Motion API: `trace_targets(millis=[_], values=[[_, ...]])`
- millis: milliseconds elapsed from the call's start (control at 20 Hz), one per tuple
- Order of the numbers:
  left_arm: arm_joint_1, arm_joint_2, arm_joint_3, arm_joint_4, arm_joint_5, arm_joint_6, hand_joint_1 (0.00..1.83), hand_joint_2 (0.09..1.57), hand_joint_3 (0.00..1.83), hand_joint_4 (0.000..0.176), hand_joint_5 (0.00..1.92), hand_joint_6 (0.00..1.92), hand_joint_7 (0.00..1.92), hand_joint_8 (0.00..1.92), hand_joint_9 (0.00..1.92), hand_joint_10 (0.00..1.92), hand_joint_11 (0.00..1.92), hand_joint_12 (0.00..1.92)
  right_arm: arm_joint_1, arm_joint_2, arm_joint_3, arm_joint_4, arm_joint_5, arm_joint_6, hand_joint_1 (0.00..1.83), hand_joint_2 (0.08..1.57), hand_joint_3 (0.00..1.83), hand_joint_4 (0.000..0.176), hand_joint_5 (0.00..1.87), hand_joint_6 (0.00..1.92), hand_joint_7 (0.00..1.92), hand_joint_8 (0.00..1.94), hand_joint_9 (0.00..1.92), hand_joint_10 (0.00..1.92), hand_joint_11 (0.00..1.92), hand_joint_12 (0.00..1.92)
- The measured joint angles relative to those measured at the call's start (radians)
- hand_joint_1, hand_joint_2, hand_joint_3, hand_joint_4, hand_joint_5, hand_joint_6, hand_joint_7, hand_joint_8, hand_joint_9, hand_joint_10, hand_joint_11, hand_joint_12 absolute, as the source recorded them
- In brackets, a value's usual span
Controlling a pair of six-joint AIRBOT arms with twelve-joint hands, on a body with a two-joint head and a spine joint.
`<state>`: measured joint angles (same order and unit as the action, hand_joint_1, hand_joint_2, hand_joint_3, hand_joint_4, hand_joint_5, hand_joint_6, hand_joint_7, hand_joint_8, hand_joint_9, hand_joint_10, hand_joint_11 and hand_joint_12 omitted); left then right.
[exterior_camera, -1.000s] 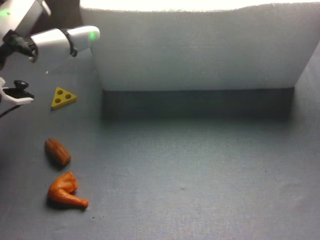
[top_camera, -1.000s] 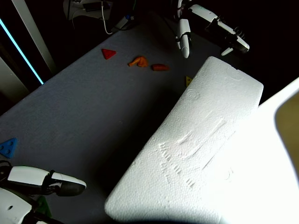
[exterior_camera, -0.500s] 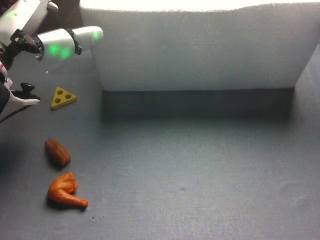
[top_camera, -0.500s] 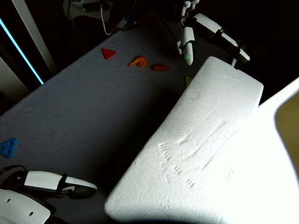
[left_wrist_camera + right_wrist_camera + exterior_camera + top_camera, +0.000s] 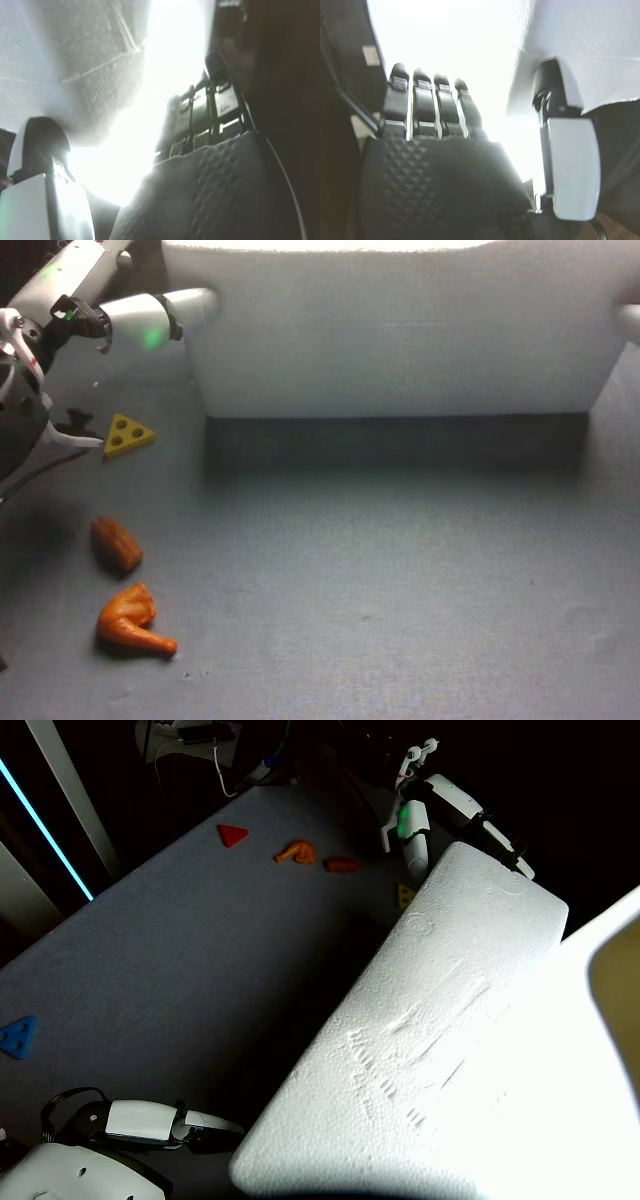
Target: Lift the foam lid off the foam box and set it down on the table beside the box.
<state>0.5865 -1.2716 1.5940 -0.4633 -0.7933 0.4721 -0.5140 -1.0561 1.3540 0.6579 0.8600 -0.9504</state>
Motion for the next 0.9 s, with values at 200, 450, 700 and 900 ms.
trace_targets(millis=[200, 450, 700, 900], values=[[-0.011, -0.019, 0.023, 0.008, 0.017, -0.024, 0.58, 0.98, 0.00, 0.000, 0.06, 0.00, 0.06, 0.00, 0.08, 0.01, 0.00, 1.00, 0.013, -0.012, 0.013, -0.004, -0.014, 0.012, 0.59, 1.13, 0.00, 0.000, 0.00, 0.00, 0.00, 0.00, 0.00, 0.00, 0.00, 0.00], [-0.011, -0.023, 0.024, 0.049, 0.023, -0.039, 0.56, 1.01, 0.00, 0.000, 0.06, 0.00, 0.03, 0.00, 0.03, 0.01, 0.00, 0.68, 0.013, -0.012, 0.009, -0.014, -0.003, 0.032, 0.59, 1.14, 0.01, 0.000, 0.00, 0.00, 0.00, 0.00, 0.01, 0.00, 0.00, 0.00], [-0.011, -0.029, 0.023, 0.056, 0.019, -0.063, 0.53, 1.01, 0.00, 0.000, 0.09, 0.01, 0.01, 0.00, 0.00, 0.00, 0.00, 0.41, 0.013, -0.012, 0.001, -0.023, 0.018, 0.060, 0.54, 1.16, 0.01, 0.000, 0.03, 0.01, 0.04, 0.01, 0.03, 0.01, 0.00, 0.00], [-0.006, -0.027, 0.006, 0.056, -0.006, -0.079, 0.51, 1.01, 0.00, 0.004, 0.14, 0.01, 0.00, 0.00, 0.00, 0.00, 0.00, 0.33, 0.013, -0.011, -0.011, -0.027, 0.052, 0.087, 0.52, 1.18, 0.01, 0.000, 0.22, 0.09, 0.13, 0.04, 0.06, 0.03, 0.00, 0.00]])
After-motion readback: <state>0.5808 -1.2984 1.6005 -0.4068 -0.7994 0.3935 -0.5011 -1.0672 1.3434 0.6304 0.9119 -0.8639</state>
